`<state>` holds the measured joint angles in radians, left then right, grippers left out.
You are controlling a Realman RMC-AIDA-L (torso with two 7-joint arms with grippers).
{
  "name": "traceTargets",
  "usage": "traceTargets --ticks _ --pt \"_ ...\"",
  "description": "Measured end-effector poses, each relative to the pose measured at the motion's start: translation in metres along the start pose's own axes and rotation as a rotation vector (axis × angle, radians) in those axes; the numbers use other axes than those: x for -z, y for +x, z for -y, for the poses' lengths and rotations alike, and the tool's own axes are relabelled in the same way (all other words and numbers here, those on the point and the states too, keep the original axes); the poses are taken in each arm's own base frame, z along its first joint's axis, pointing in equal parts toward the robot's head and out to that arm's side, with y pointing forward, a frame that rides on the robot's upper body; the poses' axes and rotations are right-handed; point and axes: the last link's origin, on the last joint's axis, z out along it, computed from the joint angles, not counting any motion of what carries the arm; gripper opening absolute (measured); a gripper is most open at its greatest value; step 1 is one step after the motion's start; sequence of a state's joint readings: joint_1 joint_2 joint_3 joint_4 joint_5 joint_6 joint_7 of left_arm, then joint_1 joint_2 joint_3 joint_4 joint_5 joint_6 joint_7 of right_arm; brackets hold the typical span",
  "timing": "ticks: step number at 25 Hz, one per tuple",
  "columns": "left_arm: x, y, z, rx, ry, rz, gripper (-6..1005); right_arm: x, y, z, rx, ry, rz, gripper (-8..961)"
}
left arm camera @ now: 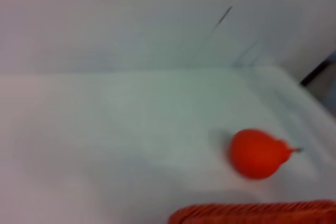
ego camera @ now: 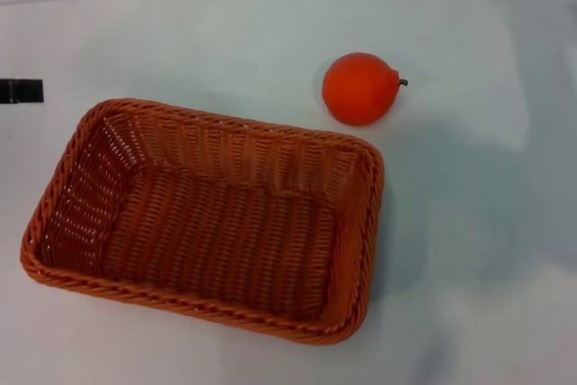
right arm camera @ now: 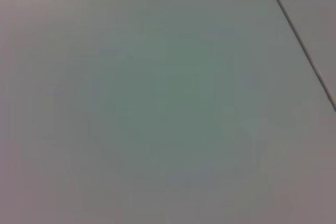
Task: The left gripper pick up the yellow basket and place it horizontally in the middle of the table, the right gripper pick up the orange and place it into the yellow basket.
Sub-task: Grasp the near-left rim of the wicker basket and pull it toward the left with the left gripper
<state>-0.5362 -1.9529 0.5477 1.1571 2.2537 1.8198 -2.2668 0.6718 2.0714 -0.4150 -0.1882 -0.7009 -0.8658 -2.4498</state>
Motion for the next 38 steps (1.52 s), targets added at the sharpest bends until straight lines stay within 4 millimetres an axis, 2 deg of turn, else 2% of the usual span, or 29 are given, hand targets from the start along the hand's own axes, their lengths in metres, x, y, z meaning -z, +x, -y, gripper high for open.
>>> traceTargets --ticks 11,21,38 --pt "-0.024 0.005 0.002 0.113 0.226 0.203 691 0.003 0.000 -0.007 -0.008 -0.025 -0.003 952" --pt "-0.031 0.000 -0.006 0.176 0.213 0.263 691 0.003 0.001 -0.012 -0.007 -0.043 0.002 950" --pt "-0.051 -0.008 -0.014 0.150 0.226 0.353 700 0.003 -0.002 -0.010 0.002 -0.045 0.017 949"
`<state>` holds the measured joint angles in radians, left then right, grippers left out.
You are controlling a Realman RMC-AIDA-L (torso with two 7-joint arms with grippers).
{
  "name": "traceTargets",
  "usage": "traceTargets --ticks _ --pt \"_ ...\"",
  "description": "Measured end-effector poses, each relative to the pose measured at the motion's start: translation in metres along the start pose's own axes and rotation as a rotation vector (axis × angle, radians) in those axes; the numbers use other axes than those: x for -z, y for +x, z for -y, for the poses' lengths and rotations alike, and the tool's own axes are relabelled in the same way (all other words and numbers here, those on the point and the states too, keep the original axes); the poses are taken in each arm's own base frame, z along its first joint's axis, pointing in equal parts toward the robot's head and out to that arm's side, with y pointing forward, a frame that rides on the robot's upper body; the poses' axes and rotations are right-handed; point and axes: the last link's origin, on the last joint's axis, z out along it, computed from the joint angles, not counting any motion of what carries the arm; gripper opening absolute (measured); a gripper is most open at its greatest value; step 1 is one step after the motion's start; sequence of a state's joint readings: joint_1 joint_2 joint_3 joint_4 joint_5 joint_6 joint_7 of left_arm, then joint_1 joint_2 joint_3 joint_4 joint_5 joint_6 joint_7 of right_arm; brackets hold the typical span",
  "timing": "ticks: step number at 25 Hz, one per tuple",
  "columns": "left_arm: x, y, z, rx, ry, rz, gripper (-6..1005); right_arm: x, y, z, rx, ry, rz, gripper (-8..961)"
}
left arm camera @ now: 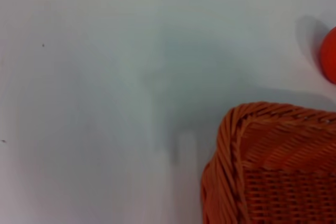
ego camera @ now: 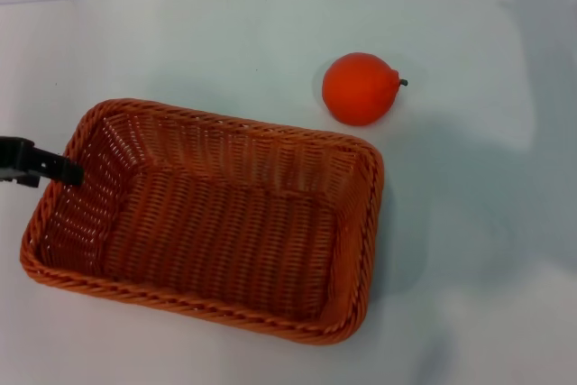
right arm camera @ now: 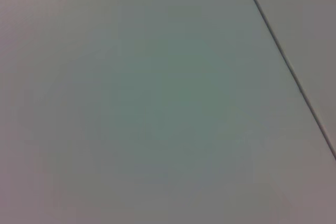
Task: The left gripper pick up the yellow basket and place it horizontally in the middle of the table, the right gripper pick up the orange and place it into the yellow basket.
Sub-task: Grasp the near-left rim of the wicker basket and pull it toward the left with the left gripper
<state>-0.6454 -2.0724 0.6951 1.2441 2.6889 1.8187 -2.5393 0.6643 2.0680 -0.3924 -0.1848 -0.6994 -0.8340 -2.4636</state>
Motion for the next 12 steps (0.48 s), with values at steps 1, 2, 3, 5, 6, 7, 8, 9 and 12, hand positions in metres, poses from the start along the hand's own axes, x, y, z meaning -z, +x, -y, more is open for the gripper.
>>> traceTargets --ticks 1,2,3,5,6,7,8,9,12 --pt "-0.003 0.000 0.000 0.000 0.009 0.006 700 0.000 0.000 0.000 -0.001 0.000 0.000 949" --pt "-0.004 0.000 -0.001 0.000 0.017 0.011 700 0.000 -0.001 0.000 -0.002 -0.001 0.001 949" --pt "-0.006 -0.001 -0.001 -0.001 0.025 0.017 700 0.000 -0.001 0.000 -0.002 -0.001 0.000 949" --pt "-0.009 0.000 -0.001 -0.005 0.039 0.025 700 0.000 0.000 0.001 -0.003 0.001 -0.001 949" --pt "-0.010 0.000 -0.001 -0.007 0.047 0.027 700 -0.001 0.000 0.002 -0.003 0.002 -0.001 949" --pt "-0.011 0.000 -0.001 -0.008 0.055 0.029 700 -0.001 0.000 0.002 -0.002 0.004 -0.001 949" --pt "-0.012 0.000 -0.001 -0.010 0.060 0.030 700 -0.001 0.000 0.003 -0.001 0.007 0.000 949" --pt "-0.013 0.000 -0.002 -0.010 0.063 0.030 699 -0.001 0.000 0.004 -0.001 0.009 0.000 949" --pt "-0.016 0.000 -0.004 -0.015 0.063 0.035 697 -0.002 -0.001 0.005 -0.002 0.011 0.001 949"
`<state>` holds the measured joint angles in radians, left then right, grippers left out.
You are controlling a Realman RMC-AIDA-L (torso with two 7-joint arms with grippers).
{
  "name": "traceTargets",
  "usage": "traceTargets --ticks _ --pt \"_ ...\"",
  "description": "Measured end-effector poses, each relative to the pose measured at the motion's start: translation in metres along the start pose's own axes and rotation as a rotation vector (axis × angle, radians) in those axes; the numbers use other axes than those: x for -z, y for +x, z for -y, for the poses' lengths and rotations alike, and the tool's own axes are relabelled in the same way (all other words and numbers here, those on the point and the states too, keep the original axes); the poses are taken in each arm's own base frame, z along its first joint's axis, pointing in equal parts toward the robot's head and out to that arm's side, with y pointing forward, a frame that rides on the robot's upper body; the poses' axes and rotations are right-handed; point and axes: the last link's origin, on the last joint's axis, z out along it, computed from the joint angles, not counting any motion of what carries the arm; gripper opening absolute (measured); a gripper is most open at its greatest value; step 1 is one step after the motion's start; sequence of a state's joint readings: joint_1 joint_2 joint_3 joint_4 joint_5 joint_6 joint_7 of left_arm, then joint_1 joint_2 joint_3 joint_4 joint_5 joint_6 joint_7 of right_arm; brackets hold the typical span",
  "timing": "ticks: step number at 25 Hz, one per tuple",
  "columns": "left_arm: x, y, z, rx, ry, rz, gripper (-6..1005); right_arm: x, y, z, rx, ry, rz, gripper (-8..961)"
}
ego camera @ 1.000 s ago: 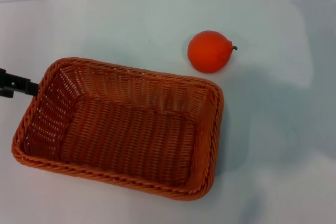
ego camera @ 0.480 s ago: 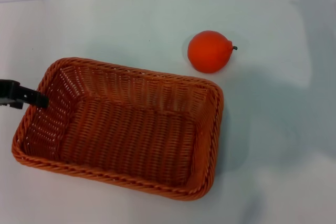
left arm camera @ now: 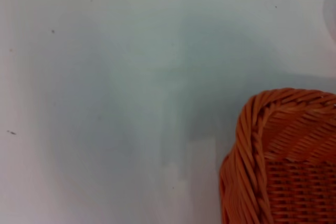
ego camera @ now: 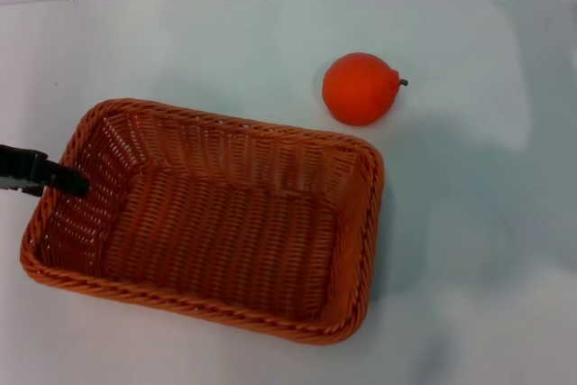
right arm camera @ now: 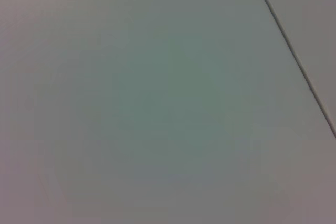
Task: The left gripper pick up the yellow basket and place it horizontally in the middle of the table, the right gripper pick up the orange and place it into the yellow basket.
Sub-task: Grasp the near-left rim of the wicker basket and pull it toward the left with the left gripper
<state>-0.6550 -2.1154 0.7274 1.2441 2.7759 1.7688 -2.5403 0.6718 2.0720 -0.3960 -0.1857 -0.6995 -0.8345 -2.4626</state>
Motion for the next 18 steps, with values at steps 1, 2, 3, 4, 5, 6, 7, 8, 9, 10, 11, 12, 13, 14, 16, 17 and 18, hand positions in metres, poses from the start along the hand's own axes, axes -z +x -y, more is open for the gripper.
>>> traceTargets --ticks 1,2,3,4,5,6,7,8,9,10,11,12,13,14,16,17,18 --pt "-0.001 0.000 -0.001 -0.002 0.000 0.003 697 0.000 0.000 0.000 -0.001 -0.001 0.000 949" --pt "-0.002 0.000 -0.001 -0.003 0.002 0.007 696 0.000 0.000 0.000 -0.003 -0.002 0.000 949" --pt "-0.002 -0.001 -0.001 -0.002 0.005 0.011 696 0.000 0.000 0.000 -0.003 -0.003 0.000 949" --pt "-0.002 -0.001 -0.001 -0.002 0.012 0.014 695 0.001 -0.001 -0.001 -0.004 -0.004 0.000 949" --pt "-0.003 -0.001 -0.002 -0.004 0.021 0.019 695 0.001 -0.001 -0.002 -0.004 -0.006 0.000 949" --pt "-0.003 0.000 -0.002 -0.007 0.029 0.024 694 0.002 -0.001 -0.002 -0.004 -0.007 0.001 949" --pt "-0.004 0.000 -0.002 -0.009 0.034 0.028 694 0.002 -0.001 -0.003 -0.004 -0.009 0.001 948" --pt "-0.004 0.000 -0.003 -0.011 0.036 0.032 693 0.002 -0.001 -0.003 -0.004 -0.011 0.002 948" --pt "-0.005 0.000 -0.004 -0.013 0.035 0.033 693 0.003 -0.001 -0.004 -0.003 -0.014 0.003 948" --pt "-0.005 0.001 -0.005 -0.014 0.034 0.033 666 0.003 -0.002 -0.005 -0.003 -0.017 0.005 948" --pt "-0.005 0.001 -0.006 -0.015 0.033 0.033 638 0.003 -0.002 -0.006 -0.003 -0.019 0.006 948" --pt "-0.006 0.001 -0.006 -0.015 0.032 0.033 611 0.003 -0.002 -0.006 -0.003 -0.020 0.006 948" --pt "-0.006 0.001 -0.007 -0.016 0.031 0.033 584 0.003 -0.002 -0.006 -0.003 -0.020 0.006 948" --pt "-0.006 0.002 -0.007 -0.019 0.031 0.032 556 0.003 -0.001 -0.007 -0.002 -0.021 0.007 948" --pt "-0.007 0.003 -0.010 -0.035 0.032 0.029 496 0.003 -0.002 -0.007 -0.001 -0.023 0.010 948" --pt "-0.007 0.003 -0.010 -0.035 0.032 0.029 463 0.004 -0.002 -0.008 0.000 -0.025 0.012 948" --pt "-0.007 0.006 -0.014 -0.056 0.040 0.019 429 0.004 -0.002 -0.008 0.001 -0.027 0.014 948"
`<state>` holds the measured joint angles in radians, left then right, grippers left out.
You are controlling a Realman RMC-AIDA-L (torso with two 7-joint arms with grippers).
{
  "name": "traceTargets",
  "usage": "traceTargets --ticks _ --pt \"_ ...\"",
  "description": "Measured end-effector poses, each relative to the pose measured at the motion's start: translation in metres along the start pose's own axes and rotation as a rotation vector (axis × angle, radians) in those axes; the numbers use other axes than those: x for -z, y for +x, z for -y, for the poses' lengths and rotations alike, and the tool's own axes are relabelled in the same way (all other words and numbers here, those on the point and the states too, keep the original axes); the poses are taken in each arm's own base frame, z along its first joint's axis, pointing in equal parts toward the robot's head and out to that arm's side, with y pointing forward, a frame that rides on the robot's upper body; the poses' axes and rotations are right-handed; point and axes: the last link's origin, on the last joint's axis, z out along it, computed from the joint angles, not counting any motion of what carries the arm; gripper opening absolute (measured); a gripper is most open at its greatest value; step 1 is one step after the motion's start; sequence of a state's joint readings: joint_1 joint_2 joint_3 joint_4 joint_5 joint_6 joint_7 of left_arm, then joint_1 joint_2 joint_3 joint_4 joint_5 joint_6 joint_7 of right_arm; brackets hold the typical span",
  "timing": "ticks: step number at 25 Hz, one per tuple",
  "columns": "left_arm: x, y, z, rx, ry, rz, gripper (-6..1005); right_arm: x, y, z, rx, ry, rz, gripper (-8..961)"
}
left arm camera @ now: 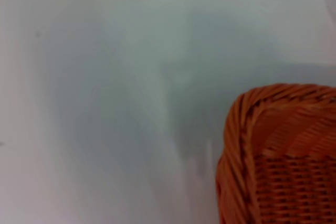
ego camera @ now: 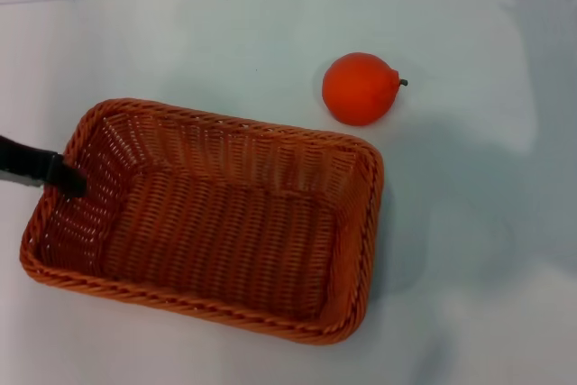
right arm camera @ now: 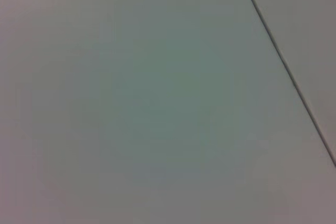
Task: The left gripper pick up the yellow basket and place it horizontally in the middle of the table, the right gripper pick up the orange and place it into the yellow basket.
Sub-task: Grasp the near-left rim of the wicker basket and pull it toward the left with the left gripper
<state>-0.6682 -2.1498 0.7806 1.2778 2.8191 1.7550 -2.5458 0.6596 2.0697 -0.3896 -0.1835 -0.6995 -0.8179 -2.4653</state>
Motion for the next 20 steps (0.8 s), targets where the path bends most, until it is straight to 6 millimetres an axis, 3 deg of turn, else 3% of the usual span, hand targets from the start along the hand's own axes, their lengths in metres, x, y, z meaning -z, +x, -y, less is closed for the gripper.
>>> traceTargets --ticks 7,20 --pt "0.0046 0.0030 -0.0039 -0.016 0.008 -0.023 171 0.0001 0.0016 -0.0029 -0.011 -0.008 -0.002 948" --pt "0.0070 -0.0004 -0.0016 0.047 -0.082 -0.100 170 -0.0034 0.0051 -0.0006 -0.008 -0.001 -0.009 947"
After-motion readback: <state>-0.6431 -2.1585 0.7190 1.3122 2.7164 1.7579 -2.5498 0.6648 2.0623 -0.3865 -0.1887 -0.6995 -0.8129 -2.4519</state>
